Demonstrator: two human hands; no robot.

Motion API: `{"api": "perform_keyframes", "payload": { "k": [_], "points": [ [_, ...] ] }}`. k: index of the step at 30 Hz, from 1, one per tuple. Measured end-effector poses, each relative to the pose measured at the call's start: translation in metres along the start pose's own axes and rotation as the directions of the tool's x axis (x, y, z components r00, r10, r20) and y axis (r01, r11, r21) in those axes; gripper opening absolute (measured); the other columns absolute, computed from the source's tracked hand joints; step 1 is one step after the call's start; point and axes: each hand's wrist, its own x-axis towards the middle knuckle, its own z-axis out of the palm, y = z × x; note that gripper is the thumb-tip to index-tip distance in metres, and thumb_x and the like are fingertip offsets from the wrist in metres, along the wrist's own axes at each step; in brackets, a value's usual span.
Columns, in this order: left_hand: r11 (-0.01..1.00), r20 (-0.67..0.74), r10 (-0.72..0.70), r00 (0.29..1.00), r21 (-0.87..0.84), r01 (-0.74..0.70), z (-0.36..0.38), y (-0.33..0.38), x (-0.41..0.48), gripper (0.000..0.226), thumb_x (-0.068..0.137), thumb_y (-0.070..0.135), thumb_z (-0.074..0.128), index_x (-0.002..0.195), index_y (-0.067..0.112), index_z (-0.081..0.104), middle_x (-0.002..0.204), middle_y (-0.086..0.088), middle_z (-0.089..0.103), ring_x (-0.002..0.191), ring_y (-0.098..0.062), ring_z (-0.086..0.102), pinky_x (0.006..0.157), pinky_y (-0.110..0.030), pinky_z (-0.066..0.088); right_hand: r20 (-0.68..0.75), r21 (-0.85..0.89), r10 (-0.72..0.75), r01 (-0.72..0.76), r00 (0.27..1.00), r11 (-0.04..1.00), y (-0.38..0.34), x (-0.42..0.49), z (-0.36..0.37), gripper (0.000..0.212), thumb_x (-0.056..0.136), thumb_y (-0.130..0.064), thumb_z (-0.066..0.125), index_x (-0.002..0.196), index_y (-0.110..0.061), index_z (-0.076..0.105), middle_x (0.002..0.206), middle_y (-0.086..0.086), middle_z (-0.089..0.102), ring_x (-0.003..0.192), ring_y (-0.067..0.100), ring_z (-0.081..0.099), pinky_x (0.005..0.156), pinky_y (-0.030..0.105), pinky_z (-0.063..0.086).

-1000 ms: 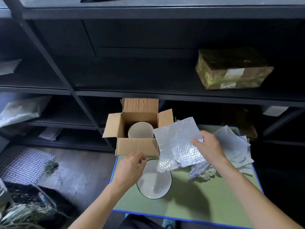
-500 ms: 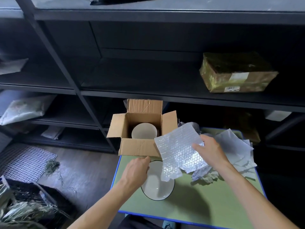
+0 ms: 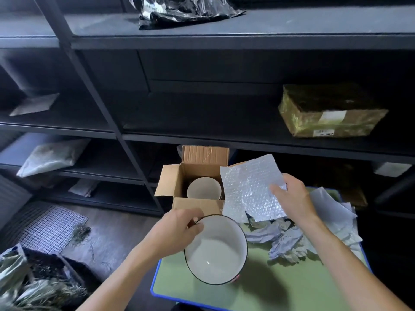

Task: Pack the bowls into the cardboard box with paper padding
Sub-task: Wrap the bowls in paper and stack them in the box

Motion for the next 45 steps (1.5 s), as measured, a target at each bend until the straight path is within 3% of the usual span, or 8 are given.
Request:
{"api": "perform_keyframes", "payload": {
  "k": [6, 13, 17, 24, 29, 34, 38, 45],
  "points": [
    [0.987, -0.091, -0.034, 0.995, -0.161, 0.019, -0.028, 0.021, 0.004, 0.016, 0.098, 0.033, 0.052, 0.084, 0.028, 0.056, 0.068, 0.006, 0.061, 0.05, -0.008, 0.062, 0.058, -0.035, 0.051, 0.019, -0.061, 0.017, -0.016, 1.0, 0.998, -0.011, -0.007, 0.01, 0.015, 0.087, -0.034, 0.053, 0.094, -0.022, 0.058, 0.09, -0.003, 0.067, 0.087, 0.026, 0.063, 0.079, 0.045, 0.054],
    [0.943, -0.186, -0.142, 0.972, -0.325, 0.075, -0.026, 0.024, 0.033, 0.017, 0.096, 0.03, 0.052, 0.082, 0.036, 0.059, 0.075, 0.003, 0.065, 0.056, -0.017, 0.068, 0.054, -0.04, 0.058, 0.257, 0.085, 0.026, -0.049, 0.966, 0.995, -0.023, -0.014, 0.024, 0.018, 0.091, -0.014, 0.06, 0.076, -0.022, 0.066, 0.074, -0.009, 0.065, 0.07, 0.007, 0.054, 0.06, 0.02, 0.043],
    [0.895, -0.175, -0.201, 0.964, -0.433, 0.108, -0.017, 0.027, 0.043, 0.016, 0.098, 0.026, 0.052, 0.084, 0.031, 0.057, 0.078, -0.006, 0.068, 0.051, -0.018, 0.069, 0.042, -0.019, 0.045, 0.359, 0.334, 0.065, -0.193, 0.931, 0.922, -0.028, -0.018, 0.027, 0.024, 0.095, -0.016, 0.06, 0.085, -0.029, 0.077, 0.086, -0.007, 0.075, 0.081, 0.01, 0.065, 0.07, 0.023, 0.047],
    [0.858, -0.145, -0.246, 0.958, -0.493, 0.146, -0.011, 0.024, 0.05, 0.008, 0.094, 0.029, 0.054, 0.09, 0.026, 0.06, 0.069, 0.001, 0.071, 0.053, -0.015, 0.069, 0.048, -0.022, 0.045, 0.626, 0.495, 0.133, -0.523, 0.769, 0.694, -0.031, -0.013, 0.021, 0.058, 0.093, -0.068, 0.033, 0.118, -0.032, 0.07, 0.115, 0.007, 0.072, 0.104, 0.034, 0.069, 0.072, 0.047, 0.059],
    [0.846, -0.19, -0.307, 0.933, -0.504, 0.175, -0.01, 0.012, 0.056, 0.016, 0.09, 0.05, 0.059, 0.089, 0.035, 0.063, 0.081, 0.007, 0.067, 0.068, -0.008, 0.061, 0.062, -0.027, 0.046, 0.528, 0.485, 0.111, -0.407, 0.842, 0.774, -0.038, -0.007, 0.031, 0.03, 0.092, -0.024, 0.065, 0.123, -0.022, 0.065, 0.11, 0.011, 0.072, 0.088, 0.031, 0.071, 0.068, 0.046, 0.059],
    [0.725, -0.18, -0.349, 0.92, -0.674, 0.143, -0.02, -0.005, 0.063, 0.053, 0.077, 0.063, 0.069, 0.122, 0.041, 0.051, 0.124, 0.013, 0.047, 0.112, -0.009, 0.053, 0.087, -0.038, 0.054, 0.497, 0.517, 0.124, -0.407, 0.859, 0.753, -0.051, 0.006, 0.044, 0.04, 0.083, -0.027, 0.068, 0.122, -0.02, 0.064, 0.112, 0.014, 0.072, 0.095, 0.035, 0.071, 0.07, 0.045, 0.058],
    [0.482, 0.033, -0.312, 0.95, -0.856, 0.187, -0.031, -0.016, 0.074, 0.029, 0.09, 0.048, 0.067, 0.115, 0.038, 0.057, 0.111, 0.002, 0.072, 0.099, -0.021, 0.071, 0.081, -0.048, 0.061, 0.46, 0.491, 0.159, -0.4, 0.873, 0.774, -0.068, 0.015, 0.055, 0.021, 0.094, -0.02, 0.06, 0.114, -0.022, 0.065, 0.101, 0.01, 0.075, 0.087, 0.031, 0.073, 0.067, 0.041, 0.059],
    [0.6, 0.071, -0.291, 0.954, -0.763, 0.24, -0.042, -0.038, 0.102, 0.02, 0.096, 0.021, 0.051, 0.109, 0.016, 0.065, 0.105, -0.009, 0.07, 0.092, -0.024, 0.071, 0.073, -0.042, 0.063, 0.39, 0.34, 0.265, -0.405, 0.882, 0.849, -0.084, 0.04, 0.08, 0.022, 0.091, -0.029, 0.065, 0.11, -0.019, 0.062, 0.106, 0.011, 0.071, 0.096, 0.032, 0.07, 0.086, 0.049, 0.058]
  ]
}}
